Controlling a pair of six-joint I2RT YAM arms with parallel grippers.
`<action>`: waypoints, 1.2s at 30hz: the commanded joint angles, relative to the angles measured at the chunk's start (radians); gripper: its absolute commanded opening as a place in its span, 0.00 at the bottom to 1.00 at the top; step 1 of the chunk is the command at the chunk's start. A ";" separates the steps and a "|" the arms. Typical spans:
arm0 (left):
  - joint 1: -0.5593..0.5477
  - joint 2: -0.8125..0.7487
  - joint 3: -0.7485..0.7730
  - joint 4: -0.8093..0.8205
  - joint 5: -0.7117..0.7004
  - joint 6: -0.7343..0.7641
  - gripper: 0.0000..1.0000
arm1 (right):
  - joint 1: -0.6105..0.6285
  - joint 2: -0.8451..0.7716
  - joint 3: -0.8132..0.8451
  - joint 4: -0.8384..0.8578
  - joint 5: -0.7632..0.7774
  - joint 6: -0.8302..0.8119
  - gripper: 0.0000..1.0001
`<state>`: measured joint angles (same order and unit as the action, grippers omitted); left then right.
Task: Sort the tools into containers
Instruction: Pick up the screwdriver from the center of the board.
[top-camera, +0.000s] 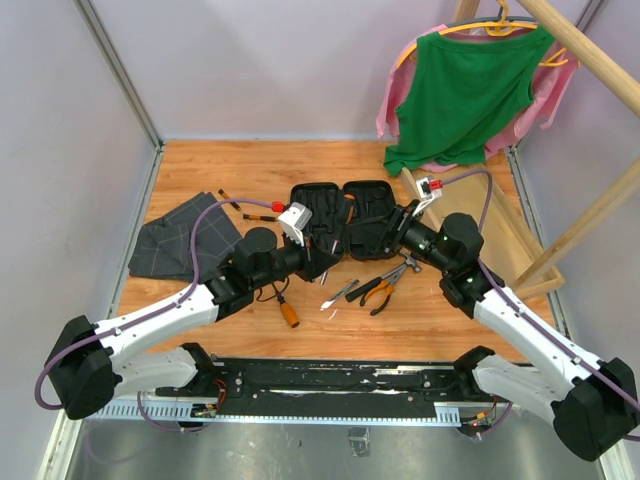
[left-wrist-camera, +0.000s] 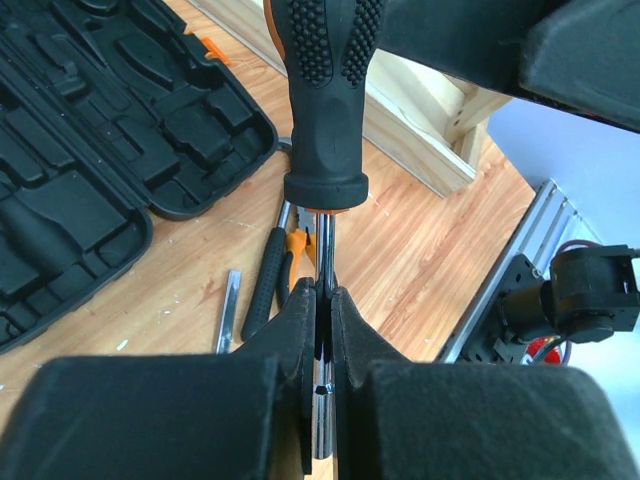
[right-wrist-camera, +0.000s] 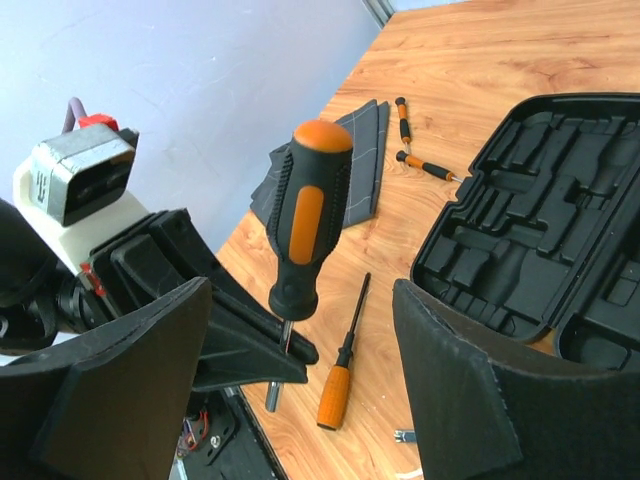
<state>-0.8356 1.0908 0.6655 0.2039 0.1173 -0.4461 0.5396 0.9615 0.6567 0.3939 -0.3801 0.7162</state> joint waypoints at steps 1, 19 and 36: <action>-0.007 -0.023 -0.007 0.049 0.032 -0.003 0.01 | 0.028 0.036 0.009 0.094 -0.003 0.038 0.73; -0.007 -0.016 -0.014 0.074 0.074 -0.006 0.01 | 0.059 0.133 0.055 0.142 0.038 0.075 0.55; -0.007 -0.007 -0.008 0.084 0.079 -0.005 0.00 | 0.059 0.103 0.050 0.110 0.095 0.068 0.46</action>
<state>-0.8356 1.0912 0.6552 0.2176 0.1818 -0.4530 0.5884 1.0885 0.6804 0.4992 -0.3096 0.7898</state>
